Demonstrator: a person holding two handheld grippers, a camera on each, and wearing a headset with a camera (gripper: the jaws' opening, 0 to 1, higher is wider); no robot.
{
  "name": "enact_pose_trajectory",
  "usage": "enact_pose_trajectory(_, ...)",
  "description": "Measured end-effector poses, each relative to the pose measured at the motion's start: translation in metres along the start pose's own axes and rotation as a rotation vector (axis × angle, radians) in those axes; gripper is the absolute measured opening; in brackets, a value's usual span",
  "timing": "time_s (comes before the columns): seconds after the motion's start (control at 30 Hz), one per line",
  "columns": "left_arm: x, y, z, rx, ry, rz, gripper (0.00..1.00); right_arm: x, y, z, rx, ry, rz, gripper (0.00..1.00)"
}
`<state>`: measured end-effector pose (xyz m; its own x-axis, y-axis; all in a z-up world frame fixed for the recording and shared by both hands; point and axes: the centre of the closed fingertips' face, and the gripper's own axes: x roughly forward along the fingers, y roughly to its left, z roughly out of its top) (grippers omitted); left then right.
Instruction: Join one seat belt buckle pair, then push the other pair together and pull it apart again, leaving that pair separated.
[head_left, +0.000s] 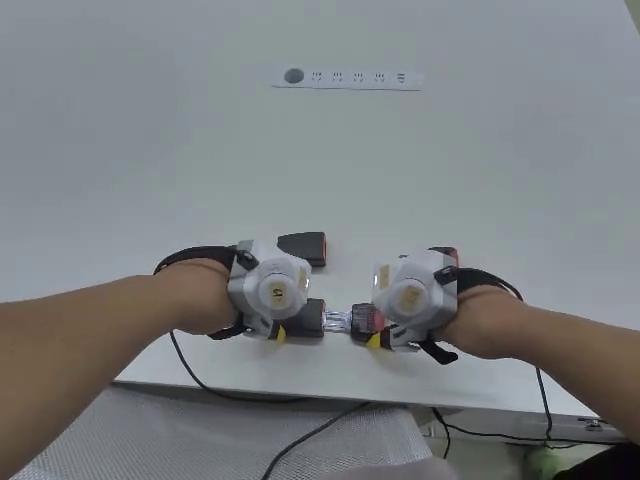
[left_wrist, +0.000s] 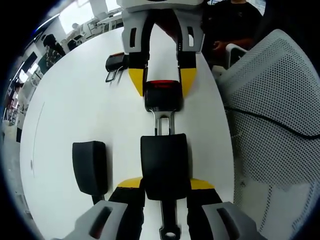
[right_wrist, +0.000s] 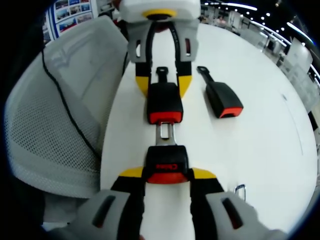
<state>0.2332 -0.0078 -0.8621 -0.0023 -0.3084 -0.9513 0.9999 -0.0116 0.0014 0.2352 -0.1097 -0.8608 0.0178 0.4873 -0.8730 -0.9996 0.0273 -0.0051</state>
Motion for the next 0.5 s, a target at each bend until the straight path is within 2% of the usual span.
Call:
enact_pose_trajectory(0.27, 0.000, 0.000, 0.000, 0.003, 0.000, -0.001, 0.33, 0.006, 0.003, 0.013, 0.004, -0.018, 0.001, 0.34)
enact_pose_trajectory(0.5, -0.001, 0.001, -0.001, 0.012, -0.008, -0.003, 0.32, 0.006, 0.001, 0.013, 0.012, -0.008, 0.002, 0.33)
